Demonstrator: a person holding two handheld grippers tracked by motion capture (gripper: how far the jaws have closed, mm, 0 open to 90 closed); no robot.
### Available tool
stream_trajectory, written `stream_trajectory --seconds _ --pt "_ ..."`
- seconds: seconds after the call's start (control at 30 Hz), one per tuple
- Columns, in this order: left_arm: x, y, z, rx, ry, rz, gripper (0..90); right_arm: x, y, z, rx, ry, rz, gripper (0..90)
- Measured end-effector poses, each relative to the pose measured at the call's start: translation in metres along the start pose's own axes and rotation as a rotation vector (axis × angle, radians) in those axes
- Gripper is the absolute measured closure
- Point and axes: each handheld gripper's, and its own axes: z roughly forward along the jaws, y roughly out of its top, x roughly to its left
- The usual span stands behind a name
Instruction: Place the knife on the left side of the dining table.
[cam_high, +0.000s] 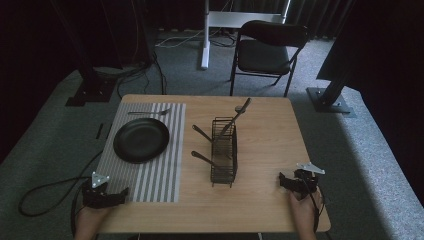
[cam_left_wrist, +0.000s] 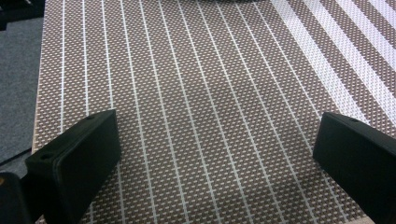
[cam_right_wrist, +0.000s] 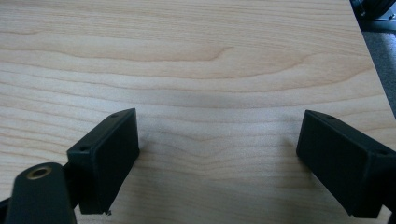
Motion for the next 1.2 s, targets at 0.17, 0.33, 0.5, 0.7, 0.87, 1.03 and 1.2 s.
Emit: stream_trajectory --seconds 0.17,0.33,0.5,0.7,0.87,1.03,1.2 --pt "0.0 0.0 0.0 0.002 -0.001 0.002 1.1 0.0 0.0 0.0 0.0 0.0 0.0 12.1" --pt "0.0 0.0 0.0 0.003 -0.002 0.006 1.1 0.0 0.0 0.0 0.0 0.0 0.0 12.2" --pt "0.001 0.002 0.0 0.014 -0.009 0.016 1.1 0.0 0.0 0.0 0.0 0.0 0.0 12.2" --pt "0.0 0.006 0.0 0.029 -0.025 0.023 1.1 0.0 0.0 0.0 0.0 0.0 0.0 12.2" --pt "-0.007 0.01 -0.002 0.026 -0.032 0.036 1.1 0.0 0.0 0.0 0.0 0.0 0.0 12.2" --pt "-0.015 0.015 -0.006 0.006 -0.058 0.048 1.1 0.0 0.0 0.0 0.0 0.0 0.0 12.2" --pt "-0.022 0.022 -0.011 -0.004 -0.072 0.067 1.2 0.0 0.0 0.0 0.0 0.0 0.0 12.2"
